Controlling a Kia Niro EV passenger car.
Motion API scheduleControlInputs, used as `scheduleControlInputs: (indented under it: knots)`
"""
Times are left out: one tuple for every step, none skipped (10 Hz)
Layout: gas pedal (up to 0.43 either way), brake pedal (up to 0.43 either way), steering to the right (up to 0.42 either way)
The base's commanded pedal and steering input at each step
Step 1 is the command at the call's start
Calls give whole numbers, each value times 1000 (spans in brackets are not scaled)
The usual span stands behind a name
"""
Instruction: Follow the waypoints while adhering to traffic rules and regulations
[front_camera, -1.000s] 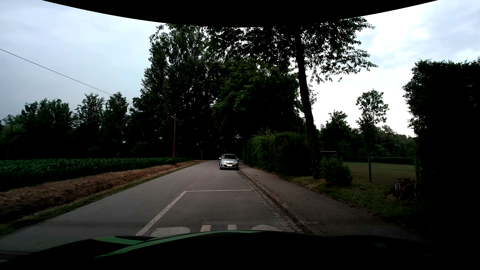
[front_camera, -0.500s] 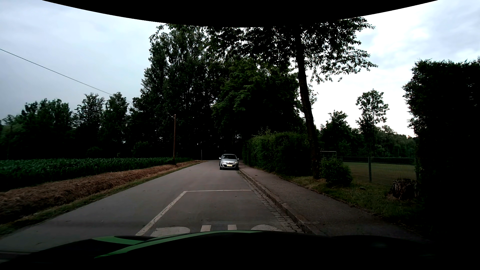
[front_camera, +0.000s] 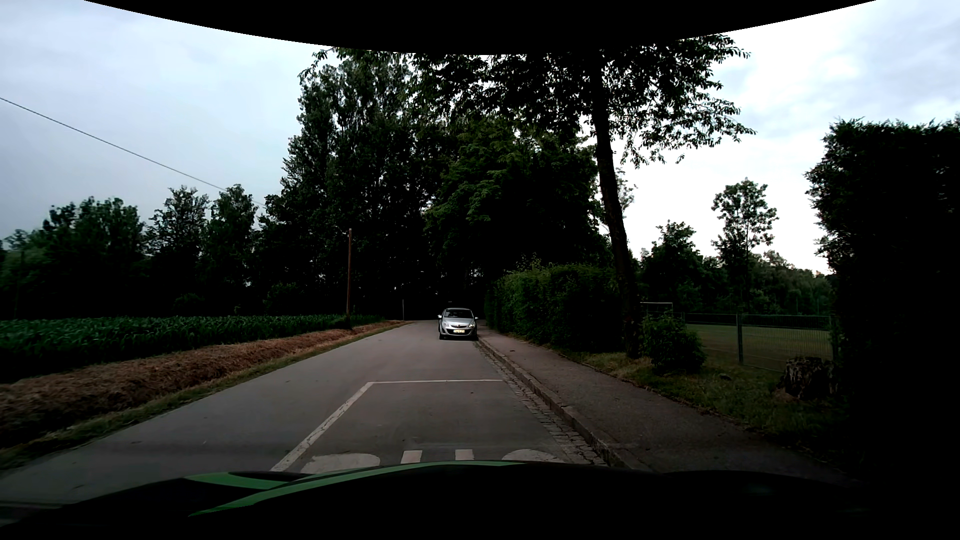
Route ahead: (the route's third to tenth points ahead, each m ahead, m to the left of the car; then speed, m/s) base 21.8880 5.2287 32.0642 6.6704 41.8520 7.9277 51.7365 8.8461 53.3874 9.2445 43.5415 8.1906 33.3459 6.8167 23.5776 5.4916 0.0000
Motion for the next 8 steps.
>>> scheduleControlInputs:
  knots:
    - [0, 329, -13]
    - [0, 329, -13]
    - [0, 335, -13]
    - [0, 329, -13]
    - [0, 329, -13]
    - [0, 329, -13]
    - [0, 329, -13]
    - [0, 329, -13]
